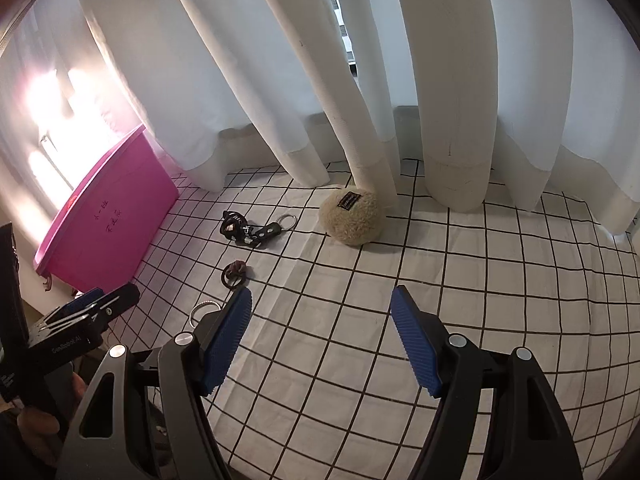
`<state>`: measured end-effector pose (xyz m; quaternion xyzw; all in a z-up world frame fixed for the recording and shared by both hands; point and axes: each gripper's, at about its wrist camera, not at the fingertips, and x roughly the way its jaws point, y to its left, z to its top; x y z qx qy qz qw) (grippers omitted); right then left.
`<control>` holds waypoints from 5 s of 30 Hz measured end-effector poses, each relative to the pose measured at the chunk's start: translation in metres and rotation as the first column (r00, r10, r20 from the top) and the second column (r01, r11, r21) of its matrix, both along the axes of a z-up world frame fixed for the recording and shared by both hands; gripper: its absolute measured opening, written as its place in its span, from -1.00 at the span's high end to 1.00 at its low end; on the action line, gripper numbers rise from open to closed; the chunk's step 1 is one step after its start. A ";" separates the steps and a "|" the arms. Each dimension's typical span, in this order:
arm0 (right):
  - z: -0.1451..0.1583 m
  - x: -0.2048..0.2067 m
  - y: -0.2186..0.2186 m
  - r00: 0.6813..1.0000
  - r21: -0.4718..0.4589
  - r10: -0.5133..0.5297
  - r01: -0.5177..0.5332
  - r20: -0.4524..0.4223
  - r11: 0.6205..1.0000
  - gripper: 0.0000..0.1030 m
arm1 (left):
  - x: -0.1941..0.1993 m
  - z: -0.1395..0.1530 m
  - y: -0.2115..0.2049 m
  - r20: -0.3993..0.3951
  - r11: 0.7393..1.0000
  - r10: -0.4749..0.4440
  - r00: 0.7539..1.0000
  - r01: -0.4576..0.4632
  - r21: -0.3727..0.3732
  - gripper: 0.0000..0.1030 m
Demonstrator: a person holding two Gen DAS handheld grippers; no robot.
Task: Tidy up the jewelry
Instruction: 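Move both tools back over the hair tie and beige pom-pom on the table, then grasp the black hair tie with the left tool while the right tool grasps the beige pom-pom, then carry the hair tie with the left tool while the right tool carries the pom-pom to the tub, then open the left tool releasing the hair tie while the right tool drops the pom-pom into the tub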
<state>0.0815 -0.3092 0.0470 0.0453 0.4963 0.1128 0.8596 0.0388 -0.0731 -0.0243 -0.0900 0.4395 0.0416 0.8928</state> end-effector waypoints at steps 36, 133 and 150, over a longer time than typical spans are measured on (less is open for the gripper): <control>-0.110 0.130 0.029 0.995 -0.210 0.074 -0.087 -0.068 0.974 -0.34 | 0.095 -0.098 -0.032 -0.137 0.998 0.040 0.990 -0.032 0.055 -0.87; 0.001 0.186 0.491 0.783 0.017 0.592 -0.601 -0.191 0.799 -0.16 | 0.055 0.057 0.363 -0.062 0.943 0.320 0.945 -0.324 -0.068 0.50; 0.000 0.198 0.492 0.822 -0.012 0.514 -0.533 -0.244 0.846 -0.33 | 0.037 0.065 0.373 -0.064 0.938 0.338 0.939 -0.341 -0.052 -0.47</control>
